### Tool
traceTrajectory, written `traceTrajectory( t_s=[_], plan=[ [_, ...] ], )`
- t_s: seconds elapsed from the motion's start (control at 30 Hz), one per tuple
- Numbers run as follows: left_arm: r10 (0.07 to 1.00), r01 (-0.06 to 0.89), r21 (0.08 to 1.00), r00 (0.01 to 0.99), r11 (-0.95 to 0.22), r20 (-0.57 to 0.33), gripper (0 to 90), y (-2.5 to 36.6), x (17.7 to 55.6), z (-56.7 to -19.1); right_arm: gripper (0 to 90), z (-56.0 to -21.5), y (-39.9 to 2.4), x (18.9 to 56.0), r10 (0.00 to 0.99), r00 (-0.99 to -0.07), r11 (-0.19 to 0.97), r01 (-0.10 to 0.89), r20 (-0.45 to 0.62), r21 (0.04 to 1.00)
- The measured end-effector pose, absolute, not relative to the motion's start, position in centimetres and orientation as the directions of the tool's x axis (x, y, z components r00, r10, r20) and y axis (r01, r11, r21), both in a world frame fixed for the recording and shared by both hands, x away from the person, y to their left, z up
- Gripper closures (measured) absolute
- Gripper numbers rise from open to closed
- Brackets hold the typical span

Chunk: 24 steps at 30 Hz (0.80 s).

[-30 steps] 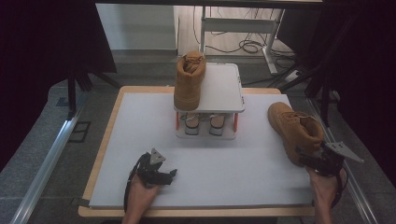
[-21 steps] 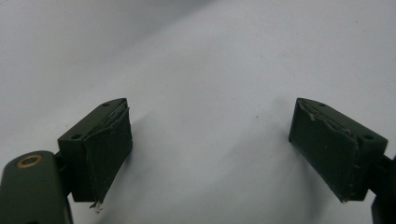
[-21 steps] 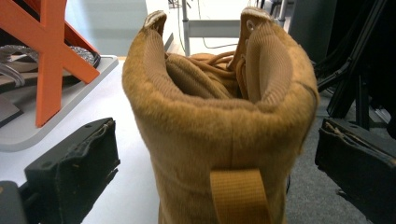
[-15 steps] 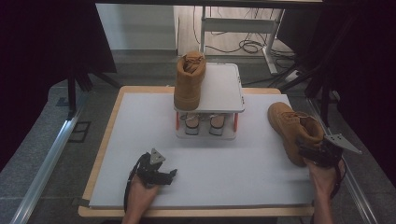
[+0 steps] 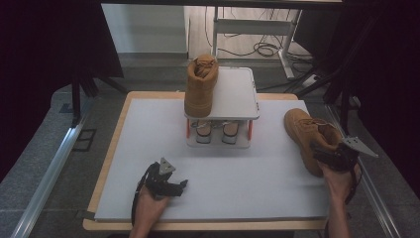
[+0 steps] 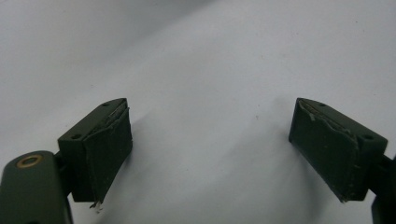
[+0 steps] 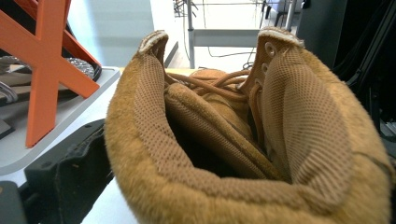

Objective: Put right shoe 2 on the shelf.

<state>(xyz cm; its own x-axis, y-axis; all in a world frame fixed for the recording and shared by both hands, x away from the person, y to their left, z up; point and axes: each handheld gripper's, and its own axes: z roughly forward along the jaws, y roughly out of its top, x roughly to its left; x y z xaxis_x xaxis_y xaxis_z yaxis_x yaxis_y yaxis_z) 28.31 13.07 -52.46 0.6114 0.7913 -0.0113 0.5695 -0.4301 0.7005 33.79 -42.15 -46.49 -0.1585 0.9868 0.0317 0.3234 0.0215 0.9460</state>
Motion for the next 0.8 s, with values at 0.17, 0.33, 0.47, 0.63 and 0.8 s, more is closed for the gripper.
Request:
traceTrajectory(
  t_s=[0.17, 0.33, 0.47, 0.63, 0.8],
  plan=[
    [0.791, 0.569, 0.701, 0.611, -0.430, -0.011, 13.1, 13.07, 28.30, -52.46, 0.0, -46.54, -41.92, 34.46, 0.987, -0.158, 0.030, 0.330, 0.023, 0.943],
    [0.791, 0.569, 0.701, 0.612, -0.431, -0.011, 13.1, 13.07, 28.30, -52.46, 3.9, -46.60, -41.67, 34.68, 0.991, -0.131, 0.048, 0.344, -0.003, 0.938],
    [0.791, 0.569, 0.700, 0.612, -0.431, -0.011, 13.1, 13.07, 28.30, -52.46, 15.5, -46.49, -41.88, 34.33, 0.991, -0.131, 0.038, 0.347, 0.008, 0.937],
    [0.791, 0.569, 0.701, 0.612, -0.431, -0.010, 13.1, 13.07, 28.29, -52.46, 27.3, -46.22, -42.22, 34.16, 0.989, -0.145, 0.027, 0.367, 0.028, 0.930],
    [0.791, 0.569, 0.701, 0.612, -0.431, -0.010, 13.2, 13.07, 28.30, -52.46, 40.1, -46.46, -42.28, 33.80, 0.987, -0.161, 0.034, 0.344, 0.024, 0.938]
  ],
)
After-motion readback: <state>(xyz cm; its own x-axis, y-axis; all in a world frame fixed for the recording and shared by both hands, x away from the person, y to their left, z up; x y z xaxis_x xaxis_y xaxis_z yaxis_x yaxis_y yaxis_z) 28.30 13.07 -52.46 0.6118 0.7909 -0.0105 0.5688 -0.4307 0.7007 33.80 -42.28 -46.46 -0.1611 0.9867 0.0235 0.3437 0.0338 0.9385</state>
